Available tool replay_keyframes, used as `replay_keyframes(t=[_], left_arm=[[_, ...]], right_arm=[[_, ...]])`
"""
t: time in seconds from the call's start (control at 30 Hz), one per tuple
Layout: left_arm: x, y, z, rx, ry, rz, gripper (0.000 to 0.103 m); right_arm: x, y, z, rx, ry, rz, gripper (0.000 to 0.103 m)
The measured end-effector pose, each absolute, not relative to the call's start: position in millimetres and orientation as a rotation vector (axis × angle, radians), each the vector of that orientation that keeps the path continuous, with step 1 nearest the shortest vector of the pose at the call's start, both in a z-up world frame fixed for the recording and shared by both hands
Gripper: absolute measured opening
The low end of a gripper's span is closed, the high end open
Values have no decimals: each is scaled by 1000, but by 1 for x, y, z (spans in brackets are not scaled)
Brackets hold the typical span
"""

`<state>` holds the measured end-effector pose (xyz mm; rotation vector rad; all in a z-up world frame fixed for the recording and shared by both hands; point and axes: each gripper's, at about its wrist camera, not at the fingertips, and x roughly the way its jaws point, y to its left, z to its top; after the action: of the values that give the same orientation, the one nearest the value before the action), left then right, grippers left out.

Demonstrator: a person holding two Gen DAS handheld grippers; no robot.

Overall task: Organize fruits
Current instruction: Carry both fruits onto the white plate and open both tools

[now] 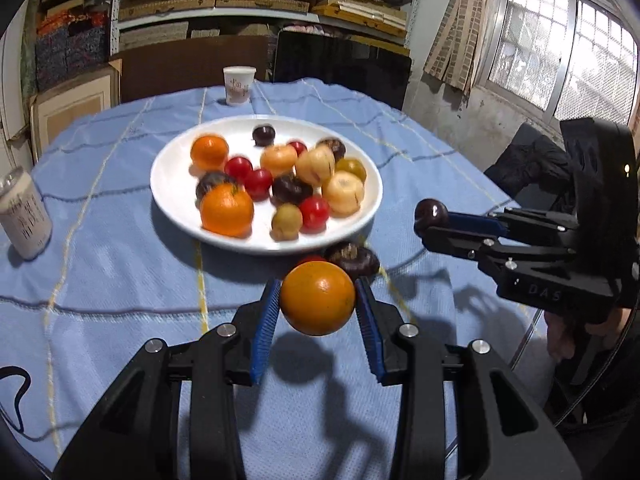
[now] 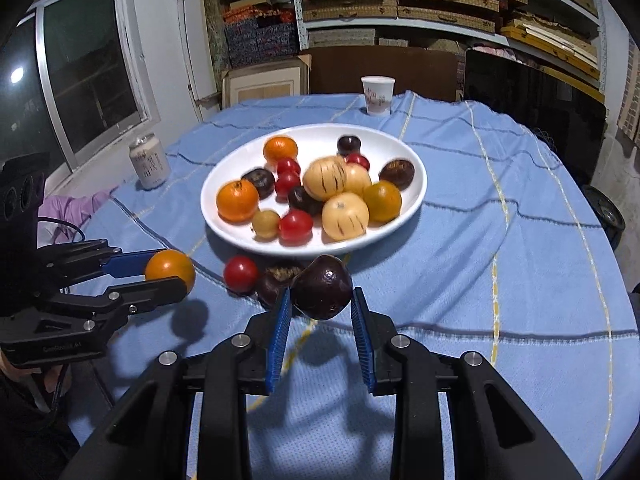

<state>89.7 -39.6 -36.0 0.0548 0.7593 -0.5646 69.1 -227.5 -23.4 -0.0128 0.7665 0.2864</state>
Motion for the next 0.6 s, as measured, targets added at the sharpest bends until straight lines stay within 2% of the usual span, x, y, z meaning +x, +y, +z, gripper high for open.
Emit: replay_keyframes(t=[0.27,0.43,0.6], left_arm=[[132,-41,13,67,686,-516,37],[185,-45,3,38,755,-476,37],[220,-55,-17,49,808,-450,37]], right_arm=[[109,-221,19,-4,692,324,31],[160,-214,27,7,706,323,31],[210,-202,11,4,765,334,31]])
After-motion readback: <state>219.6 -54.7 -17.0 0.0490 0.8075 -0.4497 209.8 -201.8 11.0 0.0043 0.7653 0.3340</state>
